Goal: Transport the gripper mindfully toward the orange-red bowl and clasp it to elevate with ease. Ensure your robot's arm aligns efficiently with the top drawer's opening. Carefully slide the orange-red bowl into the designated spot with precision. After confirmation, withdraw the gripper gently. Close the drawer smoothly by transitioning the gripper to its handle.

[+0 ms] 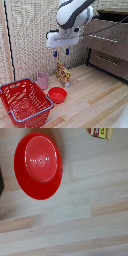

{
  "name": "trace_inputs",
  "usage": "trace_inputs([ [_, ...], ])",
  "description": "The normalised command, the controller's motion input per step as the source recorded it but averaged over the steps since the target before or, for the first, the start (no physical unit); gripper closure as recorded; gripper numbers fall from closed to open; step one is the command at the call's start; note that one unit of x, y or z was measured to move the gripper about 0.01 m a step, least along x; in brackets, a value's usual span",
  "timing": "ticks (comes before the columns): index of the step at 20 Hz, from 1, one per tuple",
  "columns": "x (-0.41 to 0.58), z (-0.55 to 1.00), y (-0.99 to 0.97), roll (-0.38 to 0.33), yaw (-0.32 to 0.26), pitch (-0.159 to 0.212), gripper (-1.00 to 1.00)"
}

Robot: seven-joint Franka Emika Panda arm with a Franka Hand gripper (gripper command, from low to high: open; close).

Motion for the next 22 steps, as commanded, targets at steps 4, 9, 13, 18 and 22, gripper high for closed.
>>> trace_inputs([
  [4,-0.385,-0.36,0.01,-0.005,-0.030,0.004,-1.00],
  [9,-0.406,-0.44,0.00,0.000,-0.043,0.004,-1.00],
  [13,-0.284,-0.48,0.00,0.000,-0.030,0.001,-1.00],
  [18,-0.183,-0.53,0.00,0.000,-0.016,0.007,-1.00],
  [22,-0.094,-0.54,0.00,0.000,-0.005,0.025,-1.00],
])
